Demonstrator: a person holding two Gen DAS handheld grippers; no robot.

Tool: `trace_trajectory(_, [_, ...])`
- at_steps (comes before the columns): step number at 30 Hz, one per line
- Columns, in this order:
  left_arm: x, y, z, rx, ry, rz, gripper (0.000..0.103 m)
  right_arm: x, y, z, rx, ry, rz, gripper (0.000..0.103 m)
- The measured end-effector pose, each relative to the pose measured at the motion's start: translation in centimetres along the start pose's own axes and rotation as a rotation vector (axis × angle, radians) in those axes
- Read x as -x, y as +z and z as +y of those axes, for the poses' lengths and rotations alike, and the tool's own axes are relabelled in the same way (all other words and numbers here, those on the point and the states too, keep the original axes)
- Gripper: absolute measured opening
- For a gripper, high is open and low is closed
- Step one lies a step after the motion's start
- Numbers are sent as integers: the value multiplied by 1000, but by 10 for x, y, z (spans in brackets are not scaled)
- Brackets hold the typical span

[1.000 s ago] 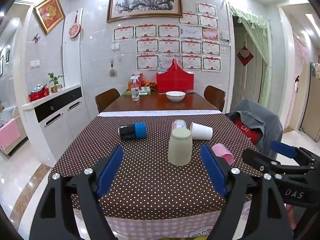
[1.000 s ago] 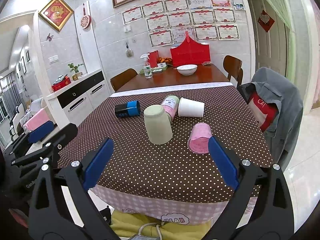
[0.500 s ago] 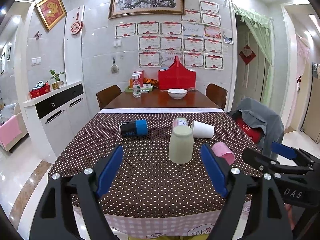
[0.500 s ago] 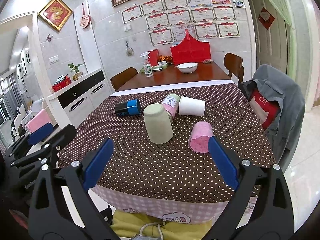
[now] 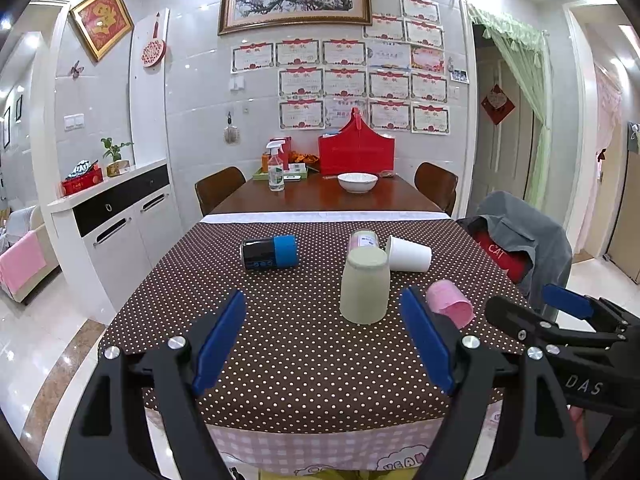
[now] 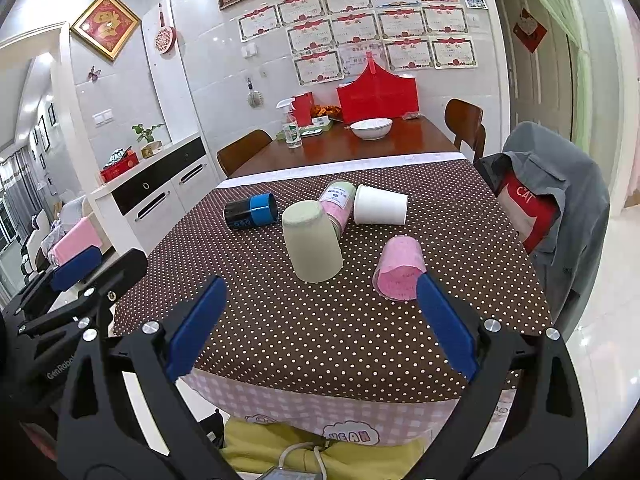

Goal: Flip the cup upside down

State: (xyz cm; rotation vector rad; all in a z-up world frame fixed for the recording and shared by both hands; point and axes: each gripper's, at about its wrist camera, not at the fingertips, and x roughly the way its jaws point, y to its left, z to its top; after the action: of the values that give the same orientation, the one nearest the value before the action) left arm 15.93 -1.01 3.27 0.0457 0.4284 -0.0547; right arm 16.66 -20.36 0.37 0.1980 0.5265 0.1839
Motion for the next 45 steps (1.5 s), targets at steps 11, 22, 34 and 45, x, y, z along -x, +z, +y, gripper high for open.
trace_trajectory(11, [-2, 0, -1, 4, -8, 4, 79, -1, -1, -3, -9, 0, 3, 94])
trace_trajectory(22, [0, 0, -2, 2, -11, -2, 79, -4, -1, -5, -16, -13, 10, 94])
trace_trajectory(34, [10, -1, -9, -23, -63, -36, 84, -2, -2, -3, -6, -18, 3, 94])
trace_trajectory(45, [7, 1, -1, 5, -37, -25, 84, 1, 1, -3, 2, -16, -6, 94])
